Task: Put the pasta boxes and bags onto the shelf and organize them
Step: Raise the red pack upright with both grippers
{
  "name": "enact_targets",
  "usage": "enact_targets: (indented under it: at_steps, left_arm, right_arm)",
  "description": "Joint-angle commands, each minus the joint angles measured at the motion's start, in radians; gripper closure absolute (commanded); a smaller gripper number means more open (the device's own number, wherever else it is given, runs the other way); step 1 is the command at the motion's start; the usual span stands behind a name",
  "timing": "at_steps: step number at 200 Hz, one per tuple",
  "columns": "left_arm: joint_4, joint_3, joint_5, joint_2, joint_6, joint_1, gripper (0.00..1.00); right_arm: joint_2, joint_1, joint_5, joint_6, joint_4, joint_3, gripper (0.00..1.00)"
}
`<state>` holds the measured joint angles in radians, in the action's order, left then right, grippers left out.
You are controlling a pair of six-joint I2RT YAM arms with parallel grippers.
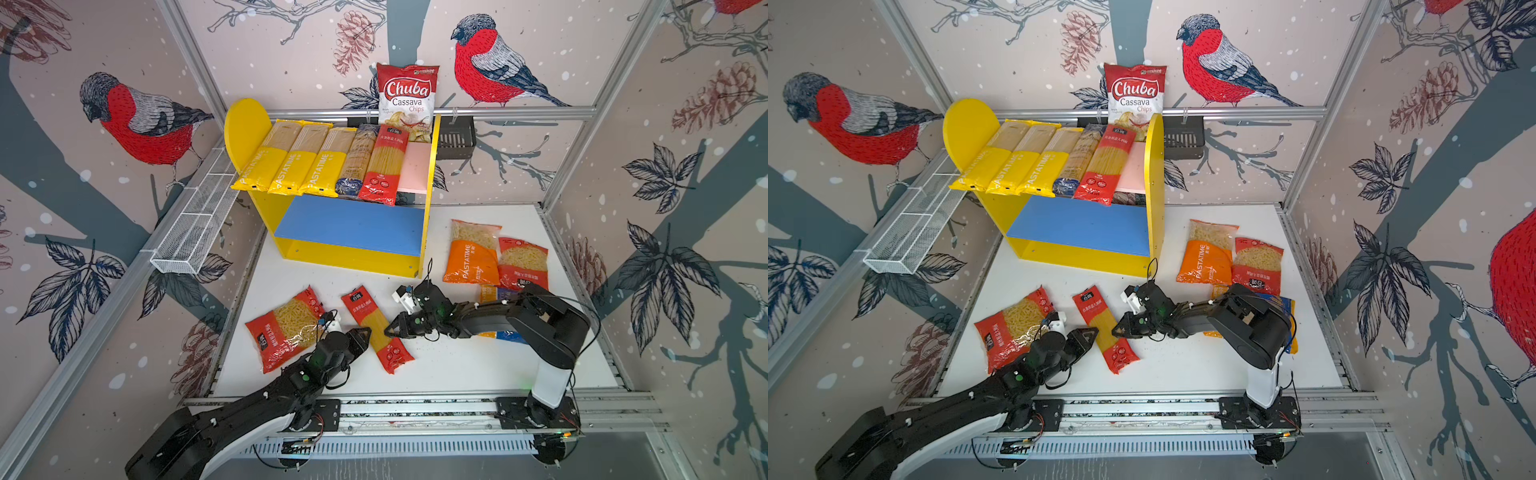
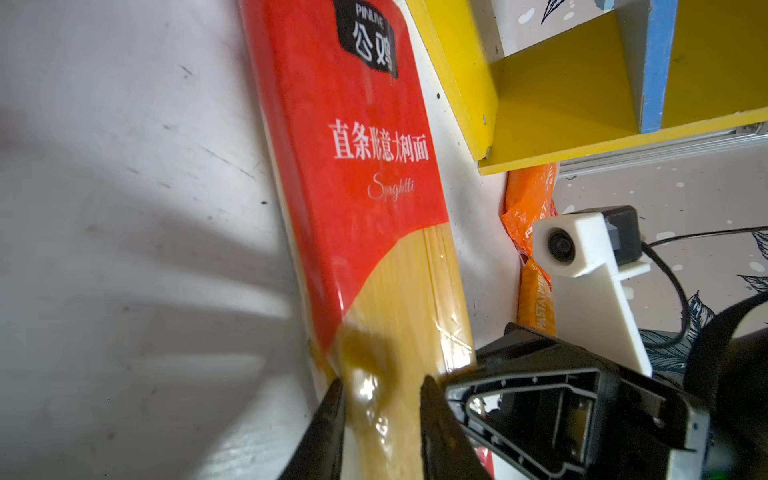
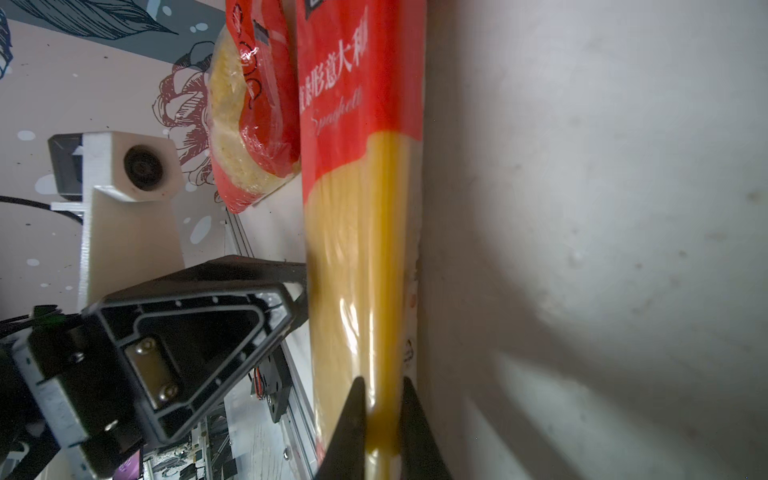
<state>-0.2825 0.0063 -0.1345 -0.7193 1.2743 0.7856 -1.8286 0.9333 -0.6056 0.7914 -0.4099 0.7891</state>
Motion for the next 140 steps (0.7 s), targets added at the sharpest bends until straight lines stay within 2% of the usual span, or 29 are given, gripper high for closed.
enact_targets:
  at_steps: [1, 22, 43, 64, 85, 140]
  left_arm:
    - [0.025, 0.010, -0.013, 0.031, -0.023, -0.006, 0.65]
    - [0.086, 0.047, -0.021, 0.087, -0.066, -0.016, 0.56]
    - [0.137, 0.080, 0.014, 0.143, -0.108, -0.066, 0.47]
    - [0.155, 0.105, 0.089, 0.185, -0.148, -0.143, 0.42]
    - [0.170, 0.142, 0.118, 0.204, -0.192, -0.178, 0.38]
    - [0.048, 0.137, 0.169, 0.264, -0.213, -0.211, 0.25]
  right_arm:
    - [0.031, 0.001, -0.017, 0.009, -0.028, -0.006, 0.90]
    - [0.078, -0.001, 0.002, -0.030, 0.009, -0.012, 0.94]
    - [0.137, -0.002, 0.027, -0.067, 0.041, -0.020, 0.98]
    - [0.196, -0.005, 0.038, -0.103, 0.058, -0.029, 1.00]
    - [0.247, -0.011, 0.037, -0.132, 0.071, -0.031, 1.00]
    - [0.409, -0.014, 0.064, -0.208, 0.108, -0.018, 1.00]
